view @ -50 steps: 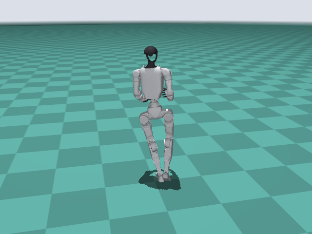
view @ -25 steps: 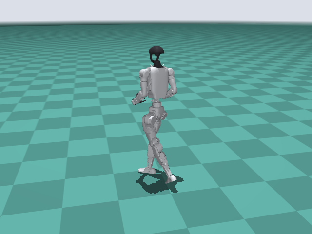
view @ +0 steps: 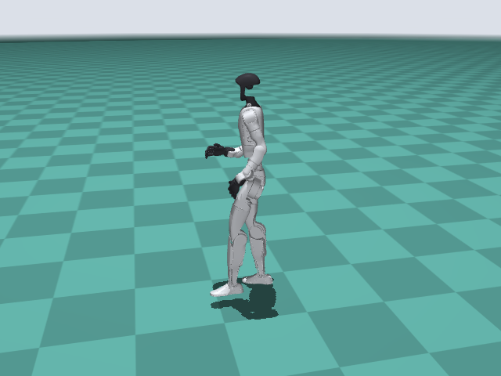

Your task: Walk run

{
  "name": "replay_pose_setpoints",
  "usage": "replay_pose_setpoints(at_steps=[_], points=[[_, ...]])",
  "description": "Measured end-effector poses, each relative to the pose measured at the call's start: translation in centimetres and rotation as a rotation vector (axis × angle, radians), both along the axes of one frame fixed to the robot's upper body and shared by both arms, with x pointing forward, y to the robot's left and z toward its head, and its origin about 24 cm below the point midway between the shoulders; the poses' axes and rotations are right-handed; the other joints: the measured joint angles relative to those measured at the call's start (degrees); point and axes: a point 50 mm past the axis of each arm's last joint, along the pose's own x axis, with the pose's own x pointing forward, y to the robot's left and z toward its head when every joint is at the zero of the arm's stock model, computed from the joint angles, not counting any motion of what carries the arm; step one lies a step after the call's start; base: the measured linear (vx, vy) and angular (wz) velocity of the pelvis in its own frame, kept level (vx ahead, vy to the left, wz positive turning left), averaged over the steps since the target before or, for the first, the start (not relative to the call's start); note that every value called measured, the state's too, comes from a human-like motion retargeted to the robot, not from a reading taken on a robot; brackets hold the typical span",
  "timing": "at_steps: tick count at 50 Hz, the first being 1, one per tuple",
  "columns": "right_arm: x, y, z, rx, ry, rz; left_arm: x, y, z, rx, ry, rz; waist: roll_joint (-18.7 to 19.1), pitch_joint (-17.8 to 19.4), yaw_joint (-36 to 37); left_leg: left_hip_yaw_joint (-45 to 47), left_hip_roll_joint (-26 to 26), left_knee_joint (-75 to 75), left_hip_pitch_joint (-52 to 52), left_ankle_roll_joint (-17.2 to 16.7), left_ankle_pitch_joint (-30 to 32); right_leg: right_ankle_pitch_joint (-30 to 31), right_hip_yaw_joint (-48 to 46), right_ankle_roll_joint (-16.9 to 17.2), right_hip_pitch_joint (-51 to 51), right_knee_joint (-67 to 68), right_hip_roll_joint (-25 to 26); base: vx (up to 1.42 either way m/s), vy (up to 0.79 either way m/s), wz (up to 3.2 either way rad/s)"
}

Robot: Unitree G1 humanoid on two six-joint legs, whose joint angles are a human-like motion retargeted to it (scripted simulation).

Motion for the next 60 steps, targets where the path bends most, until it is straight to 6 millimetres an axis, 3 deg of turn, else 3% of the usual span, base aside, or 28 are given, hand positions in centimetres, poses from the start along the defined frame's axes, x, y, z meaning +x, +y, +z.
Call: replay_pose_setpoints(at_steps=[2, 5, 8, 12, 15, 18, 21, 24, 27, 33, 37, 40, 42, 43, 46, 51, 55, 60], points=[[-0.1, 0.2, 0.0, 0.007, 0.001, 0.012, 0.0, -0.5, -0.2, -0.008, -0.018, 0.035, -0.07, -0.07, 1.07, 0.24, -0.47, -2.99, 1.45, -1.52, 4.33, -0.69, -0.45, 0.59, 1.31, 0.37, -0.28, 0.50, 0.27, 0.13], [-0.3, 0.5, -0.2, 0.020, 0.009, 0.035, 0.4, -1.1, 0.0, -0.011, -0.053, 0.033, -0.38, -1.44, 0.95, 2.90, -2.60, -4.64, 4.47, 1.64, 0.70, -0.43, -2.14, 1.61, 3.24, 1.09, -1.78, 0.54, 0.29, 0.33], [-0.3, 1.4, -0.3, 0.050, 0.029, 0.078, 1.1, -1.6, -0.1, -0.019, -0.049, 0.025, -0.32, -3.33, 0.30, 1.43, -4.05, -4.83, 6.16, 2.01, -1.59, 2.87, -2.84, 3.19, 4.57, 2.82, -3.13, 0.62, 0.35, 0.08], [0.8, 3.0, 0.9, 0.093, -0.002, 0.135, 4.2, -3.4, 1.0, -0.159, -0.115, 0.102, 0.24, -4.29, 1.55, -0.55, -5.09, -4.30, 8.24, 3.30, -5.36, 11.30, -1.26, 4.09, 3.85, 8.51, -5.25, 0.48, 0.33, -0.25], [2.3, 4.1, 2.6, 0.118, -0.036, 0.205, 7.2, -5.0, 2.7, -0.369, -0.183, 0.226, 2.63, -4.16, 1.59, 0.78, -2.97, -5.07, 10.82, 3.38, -7.31, 16.22, -2.00, 0.21, 1.33, 16.98, -5.98, 0.35, 0.22, -0.20], [3.3, 5.4, 4.0, 0.148, -0.058, 0.293, 9.2, -6.5, 3.9, -0.608, -0.187, 0.405, 4.75, -4.44, -0.60, -0.17, -1.75, -4.82, 12.32, 3.43, -8.64, 16.35, -3.59, -4.74, -2.39, 27.05, -6.33, 0.44, 0.24, -0.02], [4.0, 6.2, 5.5, 0.157, -0.109, 0.330, 10.7, -8.5, 5.1, -0.909, -0.114, 0.480, 5.16, -4.15, -2.83, -0.82, -2.62, -5.01, 13.72, 4.43, -8.19, 14.79, 2.54, -2.42, -6.31, 30.62, -2.35, 0.32, 0.12, 0.44], [4.5, 6.3, 6.9, 0.172, -0.169, 0.324, 11.0, -10.3, 5.6, -1.134, 0.016, 0.437, 4.43, -3.71, -4.09, -0.66, -3.70, -4.78, 14.68, 5.53, -7.23, 12.68, 8.70, 1.36, -9.27, 29.89, 2.31, 0.31, 0.07, 0.47], [4.7, 6.3, 7.9, 0.181, -0.202, 0.328, 10.8, -11.8, 5.9, -1.261, 0.106, 0.372, 3.01, -3.20, -5.99, -1.92, -5.39, -3.80, 15.28, 5.95, -6.47, 10.41, 9.52, 4.37, -10.10, 24.05, 3.88, 0.28, 0.04, 0.69], [4.8, 5.9, 8.6, 0.088, -0.226, 0.373, 10.6, -14.1, 6.6, -1.456, 0.210, 0.345, -1.21, -2.74, -7.86, -4.28, -9.98, -3.43, 18.33, 5.43, -5.72, 7.83, 12.16, 6.04, -9.66, 9.75, 4.49, 0.25, 0.00, 0.52], [4.7, 6.1, 8.6, 0.005, -0.223, 0.412, 11.1, -14.0, 7.1, -1.465, 0.200, 0.324, -2.61, -2.46, -7.48, -4.81, -11.50, -4.14, 20.94, 4.88, -6.26, 7.97, 13.98, 5.57, -9.92, 4.18, 4.85, 0.24, -0.05, 0.06], [4.8, 6.7, 8.5, -0.056, -0.214, 0.452, 11.2, -14.0, 7.2, -1.424, 0.185, 0.281, -2.51, -1.92, -7.83, -5.46, -11.30, -4.54, 22.53, 4.44, -6.80, 13.92, 12.41, -0.33, -10.17, 2.86, 5.31, 0.18, -0.04, 0.03], [5.0, 6.8, 8.3, -0.068, -0.192, 0.451, 10.8, -14.5, 6.9, -1.473, 0.243, 0.279, -2.20, -2.04, -7.58, -5.46, -11.09, -4.81, 23.16, 4.04, -6.96, 12.81, 10.65, -1.57, -9.57, 2.80, 5.54, 0.17, -0.07, -0.07], [5.1, 6.8, 8.2, -0.067, -0.182, 0.446, 10.6, -14.8, 6.8, -1.509, 0.276, 0.280, -2.14, -2.10, -7.42, -5.51, -11.12, -4.93, 23.53, 3.80, -7.02, 12.93, 6.56, -1.57, -9.25, 2.66, 4.59, 0.17, -0.08, 0.00], [5.5, 6.3, 7.9, -0.101, -0.163, 0.421, 10.3, -14.9, 6.4, -1.532, 0.316, 0.313, -1.76, -2.21, -7.11, -5.86, -10.88, -5.21, 24.32, 2.90, -6.92, 12.60, 10.22, -1.57, -8.92, 2.79, 5.79, 0.14, -0.06, 0.01], [5.6, 5.8, 7.3, -0.134, -0.143, 0.374, 10.1, -15.0, 6.1, -1.528, 0.294, 0.358, -0.92, -2.44, -7.23, -6.18, -9.98, -4.84, 24.74, 1.55, -6.92, 12.11, 8.67, -2.41, -8.18, 2.41, 6.22, 0.13, -0.06, -0.01], [5.6, 5.2, 6.9, -0.041, -0.122, 0.287, 10.2, -14.5, 5.9, -1.519, 0.256, 0.422, -0.38, -2.64, -7.17, -6.56, -9.46, -4.75, 24.89, 0.61, -7.18, 10.94, 9.04, -2.88, -7.95, 2.49, 6.78, 0.07, -0.08, 0.00], [5.5, 3.0, 7.0, 0.265, -0.155, 0.007, 10.8, -13.5, 5.8, -1.526, 0.175, 0.562, -0.44, -2.83, -7.36, -7.57, -9.28, -4.29, 24.83, 0.10, -8.15, 8.71, 8.25, -3.32, -7.23, 1.97, 6.92, 0.05, -0.07, 0.12]])
